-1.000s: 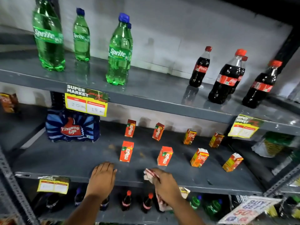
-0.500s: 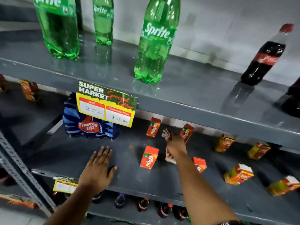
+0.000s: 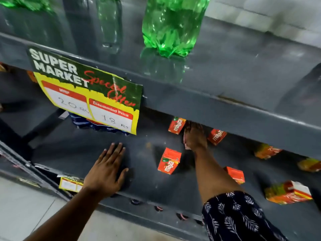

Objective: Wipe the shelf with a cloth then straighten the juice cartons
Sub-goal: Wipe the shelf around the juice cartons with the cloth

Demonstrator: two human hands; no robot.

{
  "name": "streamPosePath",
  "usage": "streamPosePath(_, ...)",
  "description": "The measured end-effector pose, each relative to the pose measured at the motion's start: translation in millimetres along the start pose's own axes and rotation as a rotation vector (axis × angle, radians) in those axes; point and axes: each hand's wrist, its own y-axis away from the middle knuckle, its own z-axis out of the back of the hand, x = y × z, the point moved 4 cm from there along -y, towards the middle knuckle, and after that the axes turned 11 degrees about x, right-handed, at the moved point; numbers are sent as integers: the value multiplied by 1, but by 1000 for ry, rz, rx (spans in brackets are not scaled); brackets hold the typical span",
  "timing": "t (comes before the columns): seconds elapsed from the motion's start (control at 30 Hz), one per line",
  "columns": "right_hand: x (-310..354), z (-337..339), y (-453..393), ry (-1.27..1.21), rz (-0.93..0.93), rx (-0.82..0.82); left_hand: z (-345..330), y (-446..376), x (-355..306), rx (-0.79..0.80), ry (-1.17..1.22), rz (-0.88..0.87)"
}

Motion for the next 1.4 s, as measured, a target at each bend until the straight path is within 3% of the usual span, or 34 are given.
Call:
streamPosePath(0.17, 0, -5, 6, 371, 84, -100, 2, 1, 1, 7, -22, 20)
streamPosePath(0.27, -28, -25, 2, 444, 72, -108, 2, 0, -1, 4, -15, 22)
streamPosePath(0.63, -56, -58, 127, 380, 76, -151, 1, 2, 0, 8, -19, 63)
streamPosePath(0.9, -63, -57, 217, 226, 125, -107, 6, 6, -9, 84, -72, 138)
streamPosePath(1.0, -61, -48, 247, 260, 54, -55, 10, 10, -15, 121, -151, 194)
streamPosePath(1.27, -56, -38, 277, 303, -20, 47, 13, 22, -14, 180, -32, 255)
streamPosePath(1.4, -19, -48, 269, 250, 79, 69, 16, 20, -3, 149, 13, 211)
